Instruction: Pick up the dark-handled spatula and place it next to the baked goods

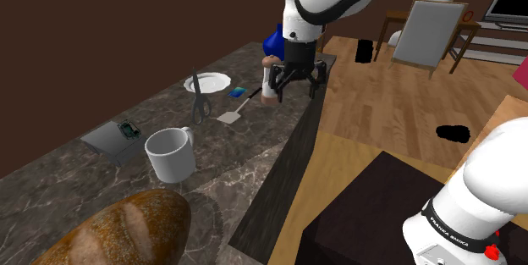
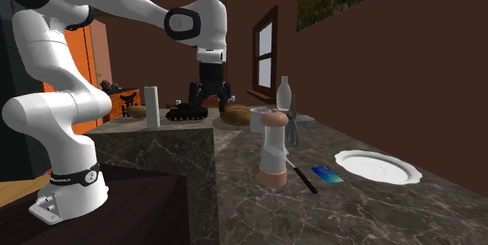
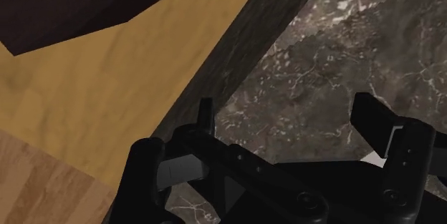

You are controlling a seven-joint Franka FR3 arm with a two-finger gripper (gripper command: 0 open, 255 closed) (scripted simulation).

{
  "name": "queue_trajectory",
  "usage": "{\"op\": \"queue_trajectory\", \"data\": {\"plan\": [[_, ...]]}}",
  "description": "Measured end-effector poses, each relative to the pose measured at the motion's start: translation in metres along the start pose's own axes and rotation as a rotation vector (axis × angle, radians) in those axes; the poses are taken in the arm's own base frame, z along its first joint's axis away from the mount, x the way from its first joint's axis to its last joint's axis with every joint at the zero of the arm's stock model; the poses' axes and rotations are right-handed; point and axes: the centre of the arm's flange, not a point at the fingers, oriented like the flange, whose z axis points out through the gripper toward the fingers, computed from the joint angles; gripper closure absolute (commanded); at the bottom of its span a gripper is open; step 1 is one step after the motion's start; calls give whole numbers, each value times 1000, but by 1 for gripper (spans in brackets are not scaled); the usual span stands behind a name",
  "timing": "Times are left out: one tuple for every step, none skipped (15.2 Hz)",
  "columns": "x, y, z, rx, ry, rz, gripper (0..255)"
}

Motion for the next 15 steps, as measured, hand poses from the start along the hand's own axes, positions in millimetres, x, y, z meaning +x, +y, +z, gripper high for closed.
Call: {"op": "queue_trajectory", "data": {"plan": [[8, -11, 5, 0, 6, 31, 0], [17, -21, 7, 1, 12, 64, 0], [26, -30, 12, 2, 17, 96, 0], [34, -33, 16, 1, 22, 129, 0], [43, -42, 20, 2, 28, 160, 0], [54, -52, 23, 3, 33, 192, 0], [63, -59, 26, 3, 38, 225, 0], [73, -65, 33, 3, 44, 257, 0], [82, -73, 34, 3, 49, 289, 0], [94, -79, 38, 5, 55, 322, 0], [105, -84, 41, 4, 60, 354, 0], [113, -90, 45, 5, 66, 386, 0], [125, -93, 49, 5, 71, 418, 0], [135, -98, 51, 6, 77, 450, 0], [147, -104, 56, 6, 83, 483, 0]]}}
